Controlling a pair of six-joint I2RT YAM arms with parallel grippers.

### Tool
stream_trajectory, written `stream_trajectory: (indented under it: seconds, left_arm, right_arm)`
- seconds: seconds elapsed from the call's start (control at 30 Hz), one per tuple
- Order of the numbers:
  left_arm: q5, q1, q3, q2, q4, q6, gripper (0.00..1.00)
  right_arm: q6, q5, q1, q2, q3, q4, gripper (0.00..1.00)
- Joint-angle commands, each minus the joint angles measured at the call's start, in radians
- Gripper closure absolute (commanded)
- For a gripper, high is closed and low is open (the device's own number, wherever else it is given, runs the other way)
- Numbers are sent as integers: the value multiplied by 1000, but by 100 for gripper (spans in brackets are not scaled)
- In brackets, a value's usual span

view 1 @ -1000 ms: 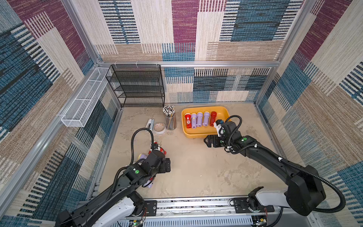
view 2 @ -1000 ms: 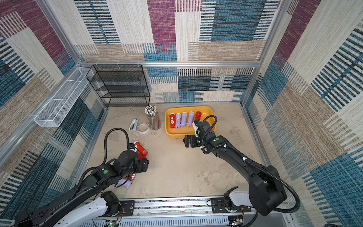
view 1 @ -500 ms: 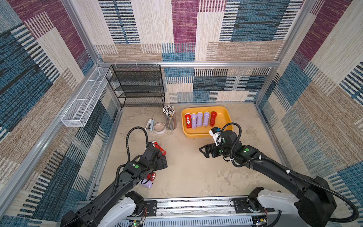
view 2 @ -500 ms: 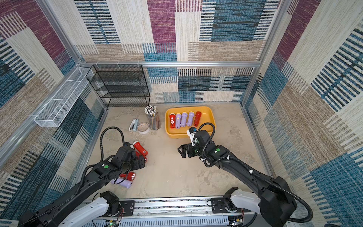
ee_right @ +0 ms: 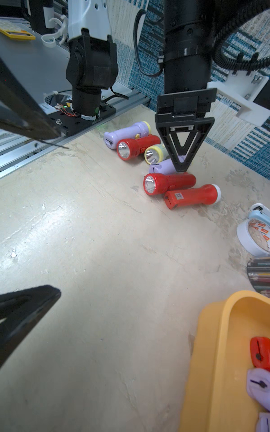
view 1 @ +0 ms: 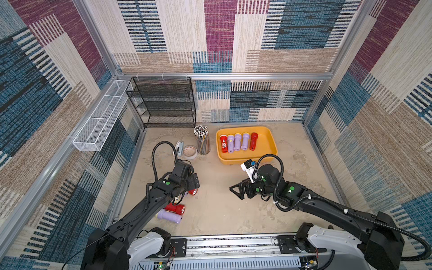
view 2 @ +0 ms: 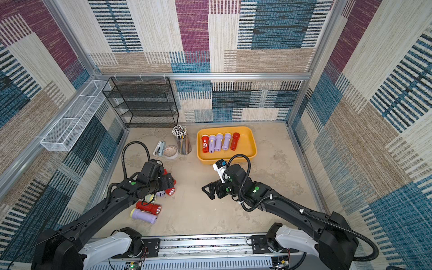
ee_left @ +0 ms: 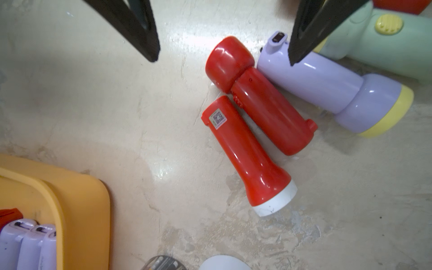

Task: Put the flashlights into the storage boxes
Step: Pick up the flashlight from the center of the board.

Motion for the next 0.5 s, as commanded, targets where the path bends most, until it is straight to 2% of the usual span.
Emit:
stream_trajectory:
  seconds: [0.0,0.47]
  left_arm:
    - [24,10,24,46,56,24,15]
    - [42,48,78,275,139,27,26]
  right_arm:
    - [17,38,1,-16,-6,39,0]
    - [12,72,1,-7,-35,50,0]
